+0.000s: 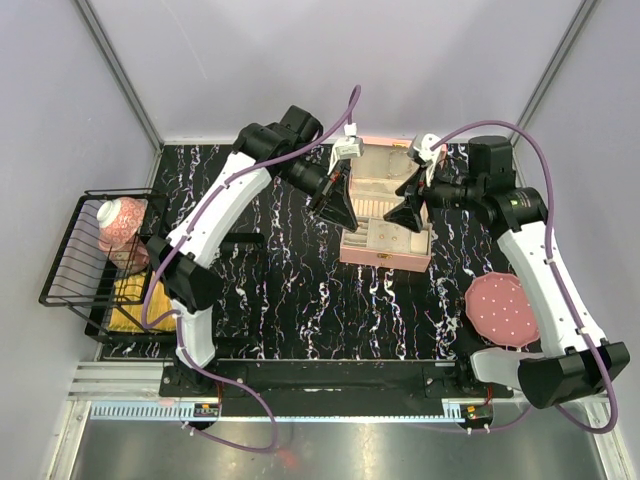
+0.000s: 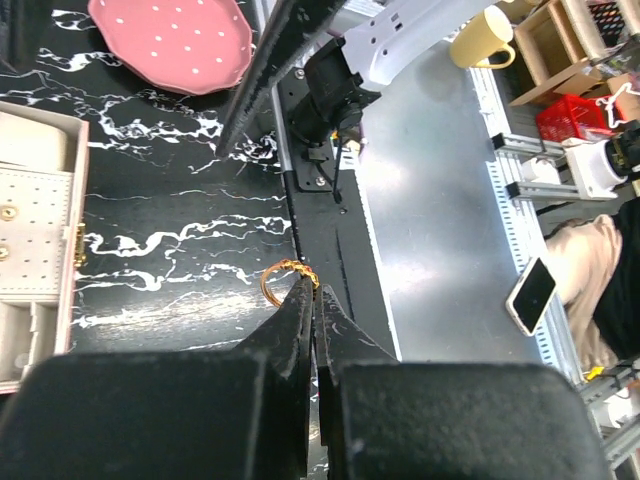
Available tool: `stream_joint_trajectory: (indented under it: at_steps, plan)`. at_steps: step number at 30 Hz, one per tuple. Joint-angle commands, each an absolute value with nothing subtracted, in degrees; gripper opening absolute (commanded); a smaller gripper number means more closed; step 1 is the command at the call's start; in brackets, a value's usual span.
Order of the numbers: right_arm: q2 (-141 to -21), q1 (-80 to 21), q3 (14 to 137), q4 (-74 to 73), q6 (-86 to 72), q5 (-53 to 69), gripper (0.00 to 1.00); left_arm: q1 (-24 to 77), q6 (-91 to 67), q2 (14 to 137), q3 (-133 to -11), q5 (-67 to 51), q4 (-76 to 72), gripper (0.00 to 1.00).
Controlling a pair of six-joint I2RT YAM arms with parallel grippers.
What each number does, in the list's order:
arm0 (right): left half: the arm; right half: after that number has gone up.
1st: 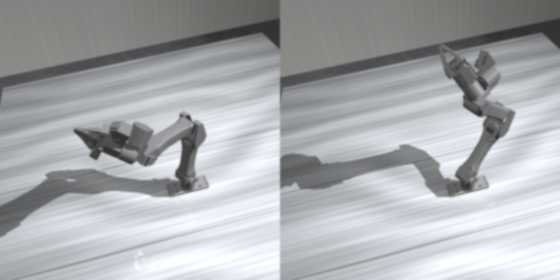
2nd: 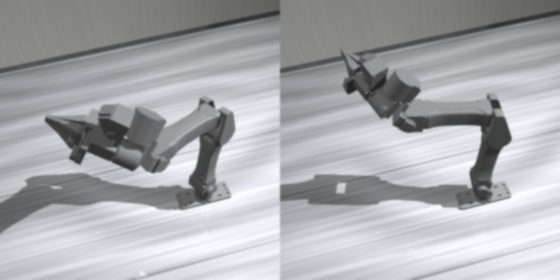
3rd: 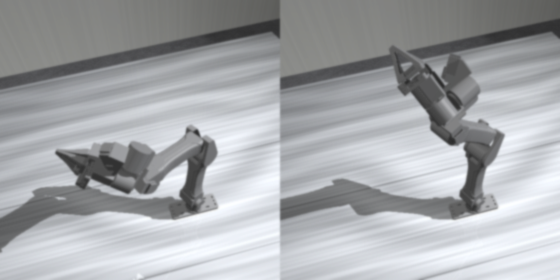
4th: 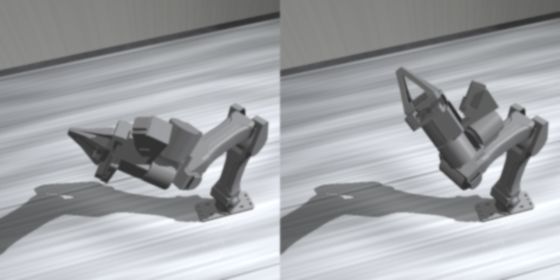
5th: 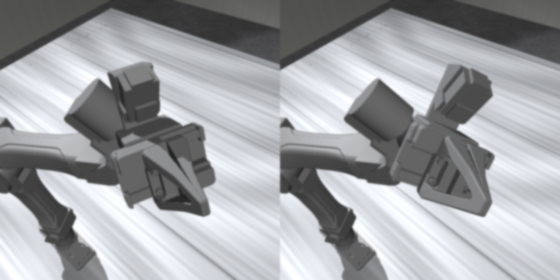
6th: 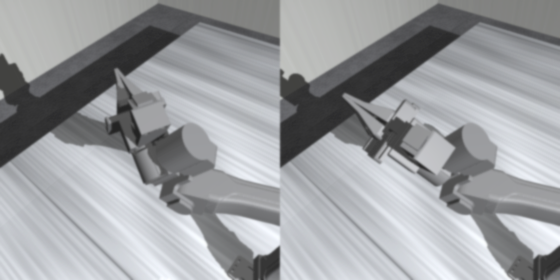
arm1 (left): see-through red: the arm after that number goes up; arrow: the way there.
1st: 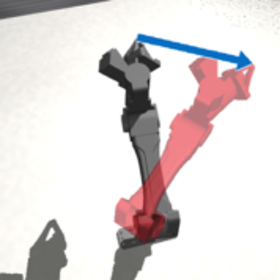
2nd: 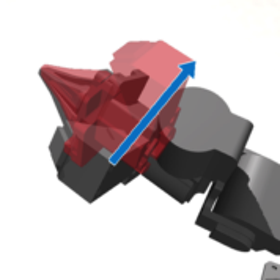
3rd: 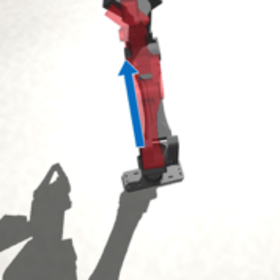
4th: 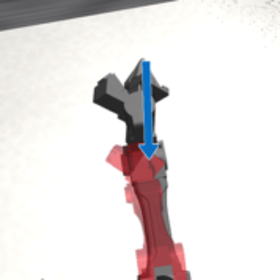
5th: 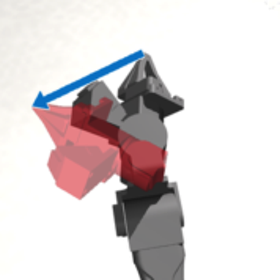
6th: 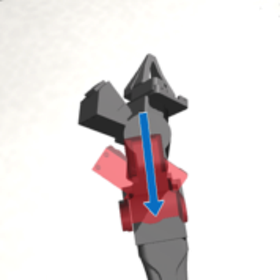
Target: Organize the mixed jewelry
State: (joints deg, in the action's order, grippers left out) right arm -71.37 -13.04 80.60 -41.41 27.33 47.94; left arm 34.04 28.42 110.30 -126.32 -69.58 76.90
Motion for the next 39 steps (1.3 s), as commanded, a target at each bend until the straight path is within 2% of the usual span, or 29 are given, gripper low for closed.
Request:
stream_joint_trajectory:
  at_steps: [1, 3, 8, 19, 33, 39]
  plan:
    - [-72.3, -15.7, 83.5, -43.7, 32.3, 48.8, 0.76, 33.9, 27.2, 109.0, -124.9, -74.4, 85.5, 0.0]
    - [-72.6, -17.1, 83.5, -43.5, 33.7, 47.6, 0.8, 33.9, 26.5, 108.5, -123.9, -74.9, 85.0, 0.0]
    - [-72.9, -20.0, 83.0, -43.5, 35.9, 45.9, 0.82, 33.9, 24.4, 107.0, -121.4, -74.7, 81.7, 0.0]
    - [-73.3, -25.0, 82.6, -45.3, 39.2, 43.9, 0.79, 33.8, 21.9, 106.3, -119.7, -74.4, 79.5, 0.0]
    - [-73.6, -29.5, 82.9, -45.9, 38.3, 43.1, 0.81, 33.5, 20.1, 105.9, -118.7, -74.4, 77.8, 0.0]
    - [-73.8, -31.5, 83.1, -45.7, 37.8, 42.3, 0.77, 33.5, 19.8, 105.9, -117.8, -74.4, 77.3, 0.0]
